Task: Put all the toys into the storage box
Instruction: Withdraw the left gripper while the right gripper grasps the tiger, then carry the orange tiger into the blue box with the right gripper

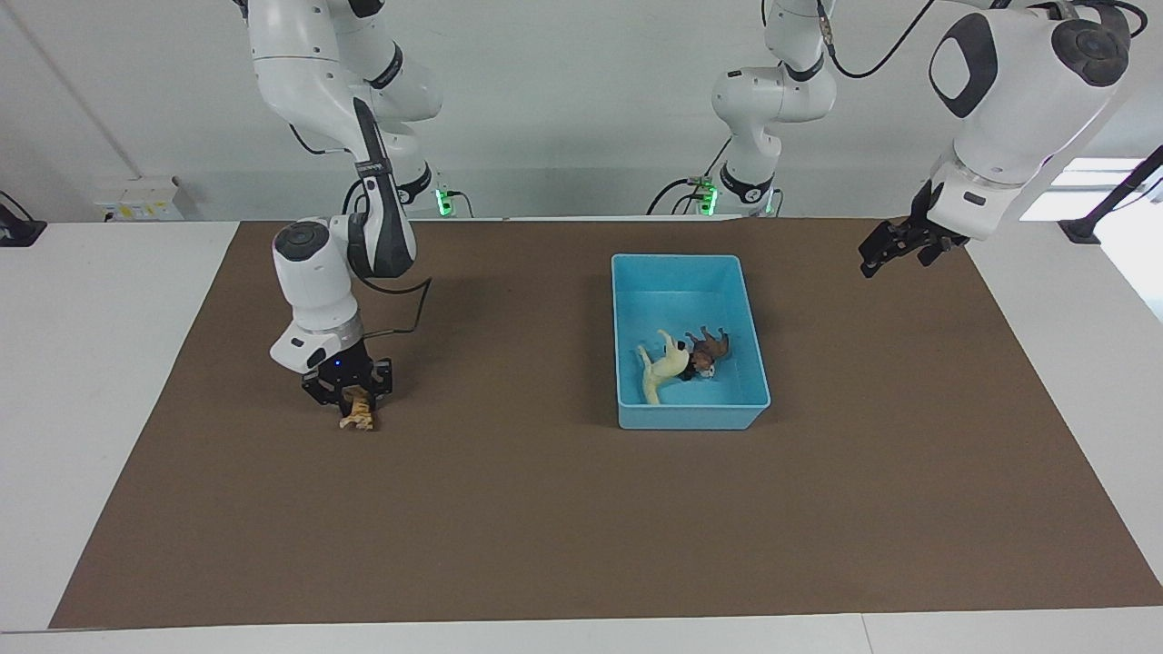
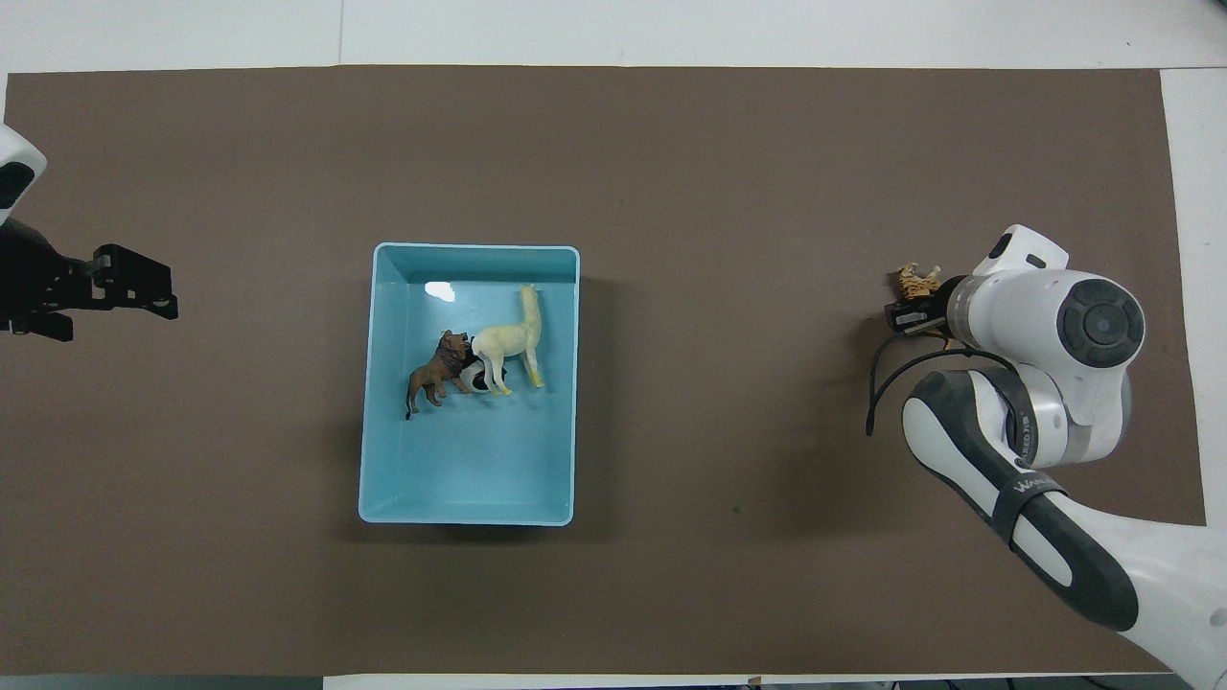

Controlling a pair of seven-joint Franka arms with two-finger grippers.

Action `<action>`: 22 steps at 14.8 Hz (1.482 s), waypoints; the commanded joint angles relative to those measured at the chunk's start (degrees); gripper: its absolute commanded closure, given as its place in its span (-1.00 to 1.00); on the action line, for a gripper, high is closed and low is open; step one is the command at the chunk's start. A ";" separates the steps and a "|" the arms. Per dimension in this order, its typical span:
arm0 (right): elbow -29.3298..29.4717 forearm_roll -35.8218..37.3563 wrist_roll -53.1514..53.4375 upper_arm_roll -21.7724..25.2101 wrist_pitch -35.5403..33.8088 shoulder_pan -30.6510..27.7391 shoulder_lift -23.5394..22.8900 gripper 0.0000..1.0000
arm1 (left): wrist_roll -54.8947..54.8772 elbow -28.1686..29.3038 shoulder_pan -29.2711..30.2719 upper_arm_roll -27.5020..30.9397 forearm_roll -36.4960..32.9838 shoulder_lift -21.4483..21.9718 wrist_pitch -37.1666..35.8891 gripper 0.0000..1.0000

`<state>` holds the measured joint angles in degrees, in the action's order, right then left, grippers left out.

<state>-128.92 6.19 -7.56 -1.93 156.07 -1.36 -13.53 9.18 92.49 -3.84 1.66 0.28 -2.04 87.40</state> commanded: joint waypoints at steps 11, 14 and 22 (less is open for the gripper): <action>40.72 -4.94 35.28 -1.06 -42.13 22.68 -6.93 1.00 | -9.01 -0.91 4.36 -4.03 -0.19 1.08 -1.53 -1.00; 54.52 -6.46 50.23 -0.79 -47.07 32.27 -14.48 1.00 | -9.01 -4.49 4.28 -3.86 -0.10 0.02 -3.88 -1.00; 56.61 -6.02 68.70 -0.62 -36.73 48.20 -24.35 1.00 | -9.45 -3.99 4.37 -3.77 -0.02 0.11 -2.33 -1.00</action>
<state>-70.81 0.72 57.97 -2.95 116.94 45.57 -37.81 0.91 89.30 -0.37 -1.55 0.28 -1.52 84.57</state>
